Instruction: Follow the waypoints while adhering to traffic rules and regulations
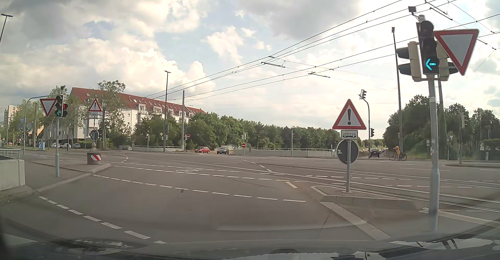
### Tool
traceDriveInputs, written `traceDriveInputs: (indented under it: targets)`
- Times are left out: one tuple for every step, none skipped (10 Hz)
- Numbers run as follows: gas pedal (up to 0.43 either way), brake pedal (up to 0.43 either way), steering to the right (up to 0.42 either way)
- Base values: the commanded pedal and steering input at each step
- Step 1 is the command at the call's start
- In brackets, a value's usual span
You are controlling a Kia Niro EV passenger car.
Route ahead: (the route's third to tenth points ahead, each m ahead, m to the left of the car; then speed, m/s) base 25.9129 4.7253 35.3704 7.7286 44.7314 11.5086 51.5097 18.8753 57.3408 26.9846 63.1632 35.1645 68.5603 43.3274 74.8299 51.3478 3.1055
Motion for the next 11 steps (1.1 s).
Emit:
traceDriveInputs:
  targets:
    - [0.421, 0.0, -0.054]
    - [0.421, 0.0, -0.053]
    - [0.421, 0.0, -0.052]
    - [0.409, 0.0, -0.052]
    - [0.409, 0.0, -0.049]
    - [0.409, 0.0, -0.048]
    - [0.39, 0.0, -0.048]
    - [0.37, 0.0, -0.046]
    - [0.37, 0.0, -0.045]
    - [0.37, 0.0, -0.045]
    - [0.358, 0.0, -0.045]
